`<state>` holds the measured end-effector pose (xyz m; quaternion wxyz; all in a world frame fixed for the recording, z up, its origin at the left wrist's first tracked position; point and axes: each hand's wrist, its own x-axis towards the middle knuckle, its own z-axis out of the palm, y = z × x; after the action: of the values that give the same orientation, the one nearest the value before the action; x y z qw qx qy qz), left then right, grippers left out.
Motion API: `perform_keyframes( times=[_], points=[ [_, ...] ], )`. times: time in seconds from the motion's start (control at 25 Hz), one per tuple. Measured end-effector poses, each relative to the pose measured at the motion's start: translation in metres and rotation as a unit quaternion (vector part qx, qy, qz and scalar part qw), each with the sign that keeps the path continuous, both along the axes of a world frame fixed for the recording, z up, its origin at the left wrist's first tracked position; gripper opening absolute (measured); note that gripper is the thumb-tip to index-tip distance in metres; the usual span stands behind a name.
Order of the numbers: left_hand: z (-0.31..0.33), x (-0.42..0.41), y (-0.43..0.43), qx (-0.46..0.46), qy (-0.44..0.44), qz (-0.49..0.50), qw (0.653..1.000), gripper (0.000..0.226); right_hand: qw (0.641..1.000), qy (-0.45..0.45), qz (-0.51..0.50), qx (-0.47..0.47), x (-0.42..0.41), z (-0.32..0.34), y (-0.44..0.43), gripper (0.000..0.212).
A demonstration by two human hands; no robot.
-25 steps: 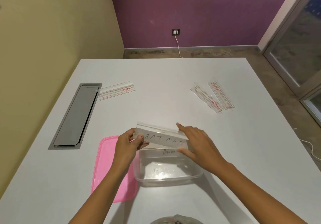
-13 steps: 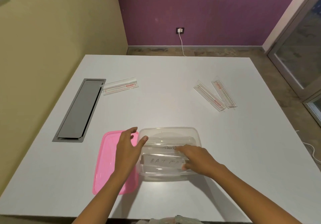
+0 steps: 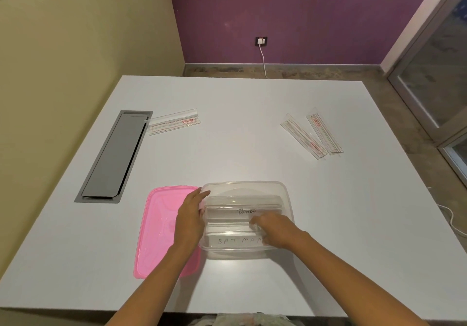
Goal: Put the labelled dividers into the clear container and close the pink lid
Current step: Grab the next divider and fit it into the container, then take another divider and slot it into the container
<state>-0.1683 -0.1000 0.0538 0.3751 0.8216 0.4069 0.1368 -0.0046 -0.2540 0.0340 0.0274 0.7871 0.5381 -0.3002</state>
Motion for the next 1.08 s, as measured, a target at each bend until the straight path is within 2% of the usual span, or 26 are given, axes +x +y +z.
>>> perform_keyframes(
  times=[0.28, 0.4, 0.56, 0.64, 0.72, 0.88, 1.08],
  points=[
    [-0.005, 0.001, 0.006, 0.029, 0.047, -0.019, 0.998, 0.048, 0.999, 0.017, -0.028, 0.018, 0.003, 0.006, -0.006, 0.049],
    [-0.001, 0.006, 0.011, 0.038, 0.043, -0.012, 0.998, 0.041, 0.998, 0.025, -0.037, 0.042, 0.006, 0.008, -0.013, 0.047],
    [0.004, 0.024, 0.014, 0.056, 0.018, -0.026, 0.998, 0.034, 0.987, 0.07, -0.082, 0.123, 0.018, 0.02, -0.014, 0.033],
    [0.003, 0.036, 0.017, 0.064, 0.019, -0.045, 0.997, 0.034, 0.964, 0.115, -0.141, 0.195, 0.03, 0.029, -0.008, 0.023],
    [0.002, 0.046, 0.02, 0.069, 0.028, -0.079, 0.994, 0.035, 0.935, 0.121, -0.204, 0.264, 0.05, 0.038, 0.003, 0.016],
    [0.0, 0.069, 0.025, 0.059, 0.071, -0.156, 0.983, 0.033, 0.895, 0.042, -0.293, 0.333, 0.113, 0.036, 0.024, 0.016],
    [-0.002, 0.083, 0.028, -0.008, 0.072, -0.152, 0.986, 0.026, 0.89, -0.078, -0.357, 0.271, 0.187, 0.006, 0.04, 0.033]
  ],
)
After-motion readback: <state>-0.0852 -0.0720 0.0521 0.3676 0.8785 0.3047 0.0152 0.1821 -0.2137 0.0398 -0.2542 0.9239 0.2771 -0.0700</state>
